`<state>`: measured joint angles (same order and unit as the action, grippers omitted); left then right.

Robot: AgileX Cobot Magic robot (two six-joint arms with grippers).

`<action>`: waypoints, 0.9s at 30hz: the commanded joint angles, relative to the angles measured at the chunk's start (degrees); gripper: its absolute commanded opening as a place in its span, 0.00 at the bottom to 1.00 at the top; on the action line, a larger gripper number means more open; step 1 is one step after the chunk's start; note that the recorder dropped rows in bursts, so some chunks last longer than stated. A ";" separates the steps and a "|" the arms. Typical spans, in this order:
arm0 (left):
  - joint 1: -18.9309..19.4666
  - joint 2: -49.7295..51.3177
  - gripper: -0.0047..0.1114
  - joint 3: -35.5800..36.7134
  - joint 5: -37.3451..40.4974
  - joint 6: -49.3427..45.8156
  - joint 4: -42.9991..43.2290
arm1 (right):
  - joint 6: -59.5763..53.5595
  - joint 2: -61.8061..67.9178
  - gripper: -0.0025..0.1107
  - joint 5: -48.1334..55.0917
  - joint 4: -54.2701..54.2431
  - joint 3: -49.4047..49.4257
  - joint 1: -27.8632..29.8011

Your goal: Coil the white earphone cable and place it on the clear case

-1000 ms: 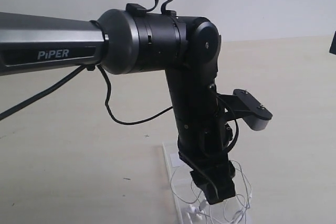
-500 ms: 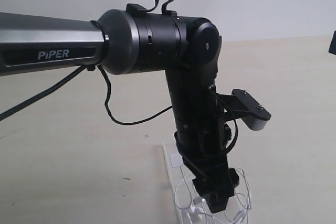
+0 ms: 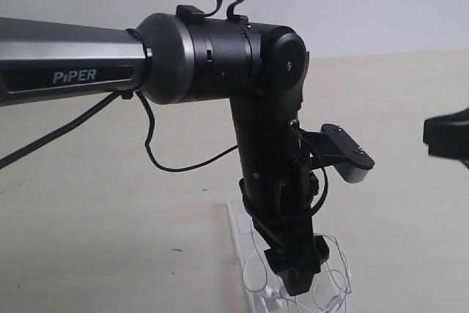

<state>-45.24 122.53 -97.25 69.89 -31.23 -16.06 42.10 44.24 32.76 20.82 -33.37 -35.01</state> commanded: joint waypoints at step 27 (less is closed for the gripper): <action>0.11 -0.51 0.75 -0.31 0.08 -0.01 -0.08 | -32.83 0.79 0.05 -17.36 -52.08 18.17 0.34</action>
<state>-45.24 122.53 -97.25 69.89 -31.23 -15.64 10.34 43.37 16.58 -30.77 -15.42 -35.01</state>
